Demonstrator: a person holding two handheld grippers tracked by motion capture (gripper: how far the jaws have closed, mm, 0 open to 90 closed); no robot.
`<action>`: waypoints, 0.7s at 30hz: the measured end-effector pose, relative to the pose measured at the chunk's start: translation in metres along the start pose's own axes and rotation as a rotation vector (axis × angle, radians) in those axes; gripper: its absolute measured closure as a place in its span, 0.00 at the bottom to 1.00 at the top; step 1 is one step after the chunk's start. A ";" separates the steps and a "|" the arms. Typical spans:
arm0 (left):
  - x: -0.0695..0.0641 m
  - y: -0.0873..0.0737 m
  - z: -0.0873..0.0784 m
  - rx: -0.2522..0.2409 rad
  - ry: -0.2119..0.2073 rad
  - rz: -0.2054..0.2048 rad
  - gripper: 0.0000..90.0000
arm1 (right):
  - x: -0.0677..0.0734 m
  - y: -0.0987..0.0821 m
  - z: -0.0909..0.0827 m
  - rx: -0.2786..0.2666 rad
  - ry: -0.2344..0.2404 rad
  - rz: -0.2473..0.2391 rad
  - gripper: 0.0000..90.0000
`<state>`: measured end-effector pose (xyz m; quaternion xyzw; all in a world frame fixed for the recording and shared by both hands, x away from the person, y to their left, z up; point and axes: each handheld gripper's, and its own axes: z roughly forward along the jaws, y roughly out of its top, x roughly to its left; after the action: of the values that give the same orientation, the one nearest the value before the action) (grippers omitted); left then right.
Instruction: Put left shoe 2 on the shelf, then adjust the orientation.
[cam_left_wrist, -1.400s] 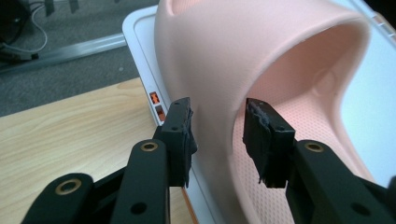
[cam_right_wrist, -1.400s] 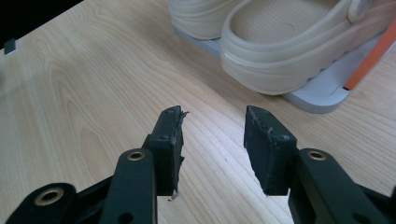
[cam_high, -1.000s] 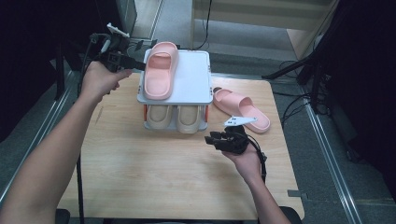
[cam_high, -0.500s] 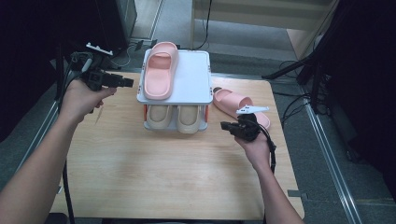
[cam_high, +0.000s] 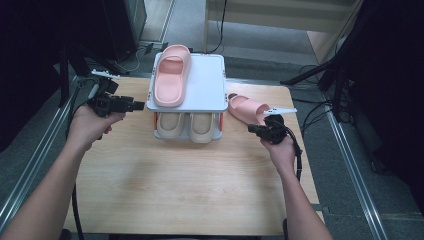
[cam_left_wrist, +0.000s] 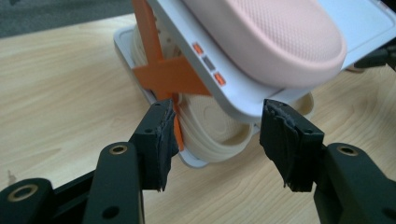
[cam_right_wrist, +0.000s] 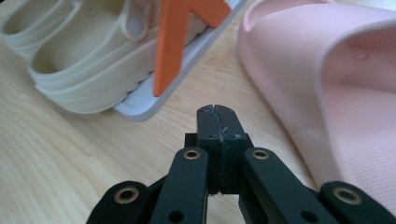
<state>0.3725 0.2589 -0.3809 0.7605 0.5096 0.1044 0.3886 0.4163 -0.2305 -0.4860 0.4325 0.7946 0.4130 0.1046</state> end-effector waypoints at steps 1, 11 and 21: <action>0.000 -0.003 0.002 0.002 0.000 -0.002 0.50 | -0.002 0.000 0.001 -0.001 -0.005 0.000 1.00; 0.004 -0.038 0.011 0.018 0.010 -0.013 0.48 | -0.026 0.005 -0.001 0.005 -0.069 0.006 1.00; -0.003 -0.074 0.020 0.013 0.012 -0.003 0.48 | -0.057 0.012 0.010 0.005 -0.103 0.053 1.00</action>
<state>0.3312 0.2601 -0.4452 0.7616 0.5138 0.1051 0.3806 0.4630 -0.2652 -0.4937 0.4745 0.7775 0.3906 0.1333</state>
